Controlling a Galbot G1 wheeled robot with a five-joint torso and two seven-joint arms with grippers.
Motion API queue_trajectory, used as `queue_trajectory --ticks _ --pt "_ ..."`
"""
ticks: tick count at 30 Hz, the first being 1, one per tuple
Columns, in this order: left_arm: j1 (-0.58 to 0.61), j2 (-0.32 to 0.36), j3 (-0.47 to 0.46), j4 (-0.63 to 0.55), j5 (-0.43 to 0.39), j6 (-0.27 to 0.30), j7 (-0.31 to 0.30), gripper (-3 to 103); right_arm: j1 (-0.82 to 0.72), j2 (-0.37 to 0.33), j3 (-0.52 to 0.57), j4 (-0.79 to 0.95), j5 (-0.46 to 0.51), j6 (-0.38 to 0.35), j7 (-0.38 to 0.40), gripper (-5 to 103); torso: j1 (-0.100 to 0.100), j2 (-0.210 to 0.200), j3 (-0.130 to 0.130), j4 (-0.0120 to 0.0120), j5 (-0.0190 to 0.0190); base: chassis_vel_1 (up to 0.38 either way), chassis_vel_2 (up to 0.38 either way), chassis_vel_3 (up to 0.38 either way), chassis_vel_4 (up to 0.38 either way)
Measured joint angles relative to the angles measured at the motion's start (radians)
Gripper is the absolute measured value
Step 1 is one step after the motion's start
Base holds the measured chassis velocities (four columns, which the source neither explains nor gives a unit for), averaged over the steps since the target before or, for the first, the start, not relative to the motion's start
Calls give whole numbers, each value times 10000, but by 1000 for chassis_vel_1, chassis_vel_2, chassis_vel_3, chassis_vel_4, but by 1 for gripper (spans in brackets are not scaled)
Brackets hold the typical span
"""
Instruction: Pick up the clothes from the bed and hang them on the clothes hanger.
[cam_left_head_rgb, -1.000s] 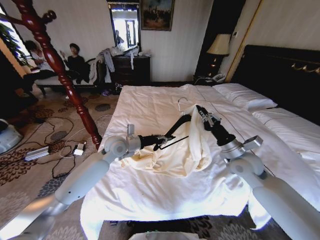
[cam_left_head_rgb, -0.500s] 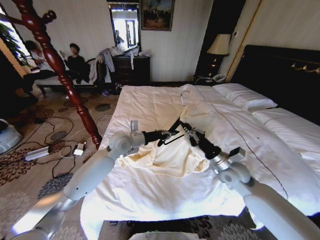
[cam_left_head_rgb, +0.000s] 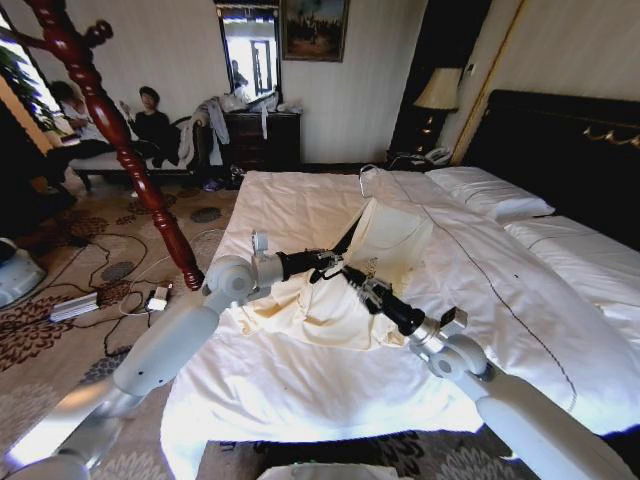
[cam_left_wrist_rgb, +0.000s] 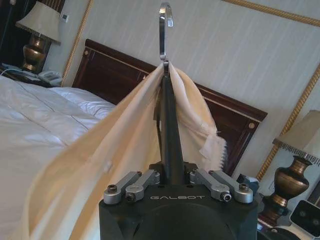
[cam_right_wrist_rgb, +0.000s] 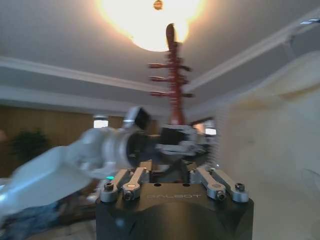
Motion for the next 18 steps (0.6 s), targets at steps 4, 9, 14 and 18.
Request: queue_trajectory --ticks 4,9,14,18 --pt "0 195 -60 -56 3 -5 26 19 -4 -91 524 -209 46 146 -1357 44 0 0 0 -3 1 0 0 0 0" --pt "161 835 -322 -298 -6 -44 157 19 372 -386 1145 -415 1204 312 -2225 61 0 0 1 5 1 0 0 0 0" --pt "255 1425 -570 -518 -77 -48 376 19 748 -828 1810 -469 2797 114 -1958 83 0 0 0 0 2 0 0 0 0" --pt "301 1719 -639 -590 183 -163 881 19 883 -1215 2309 -307 3755 -514 -780 93 0 0 0 -2 -1 0 0 0 0"
